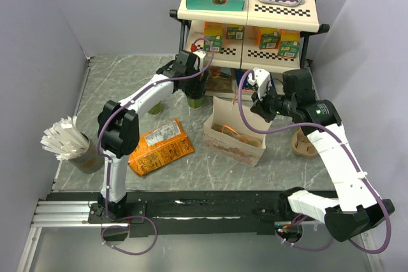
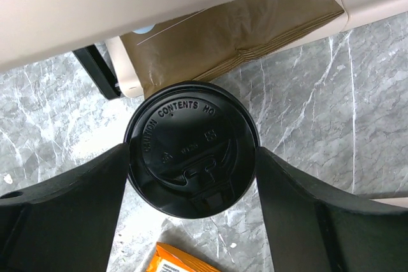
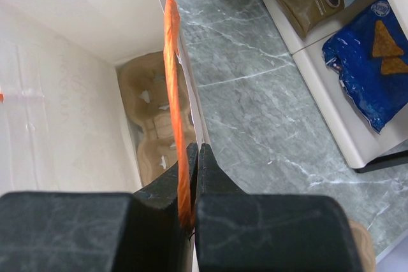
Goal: Pack the takeout coffee
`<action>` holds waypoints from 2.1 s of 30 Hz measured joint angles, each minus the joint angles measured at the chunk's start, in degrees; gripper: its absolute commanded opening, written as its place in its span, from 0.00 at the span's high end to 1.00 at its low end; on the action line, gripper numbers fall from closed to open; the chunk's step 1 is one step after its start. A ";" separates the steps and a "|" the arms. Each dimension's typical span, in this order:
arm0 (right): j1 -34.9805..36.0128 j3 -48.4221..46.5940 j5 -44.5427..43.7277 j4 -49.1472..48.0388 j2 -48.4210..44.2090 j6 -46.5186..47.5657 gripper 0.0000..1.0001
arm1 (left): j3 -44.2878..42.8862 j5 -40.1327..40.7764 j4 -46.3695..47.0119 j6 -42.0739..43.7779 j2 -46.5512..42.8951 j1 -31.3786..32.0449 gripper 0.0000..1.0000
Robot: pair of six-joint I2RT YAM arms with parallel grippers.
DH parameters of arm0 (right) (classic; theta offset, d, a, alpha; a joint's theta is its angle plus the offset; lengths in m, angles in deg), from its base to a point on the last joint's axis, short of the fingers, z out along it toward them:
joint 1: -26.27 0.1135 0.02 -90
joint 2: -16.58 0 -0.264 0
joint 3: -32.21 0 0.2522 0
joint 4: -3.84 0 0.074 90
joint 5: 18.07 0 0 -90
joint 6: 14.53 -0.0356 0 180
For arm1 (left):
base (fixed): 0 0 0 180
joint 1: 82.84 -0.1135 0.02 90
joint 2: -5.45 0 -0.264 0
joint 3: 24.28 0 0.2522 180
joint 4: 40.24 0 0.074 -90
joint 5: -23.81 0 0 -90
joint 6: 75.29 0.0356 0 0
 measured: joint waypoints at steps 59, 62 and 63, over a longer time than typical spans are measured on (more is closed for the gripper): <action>0.00 -2.67 -3.41 0.63 -0.13 1.79 1.00 | 9.77 -12.11 -3.61 8.48 -26.32 -1.18 0.99; 0.00 -2.67 -4.48 0.96 -0.24 2.21 1.00 | 11.69 -17.16 -3.87 10.43 -33.18 -2.91 0.99; 0.00 -2.67 -4.72 1.11 -0.28 2.32 1.00 | 12.24 -19.78 -3.80 11.32 -35.56 -3.67 0.99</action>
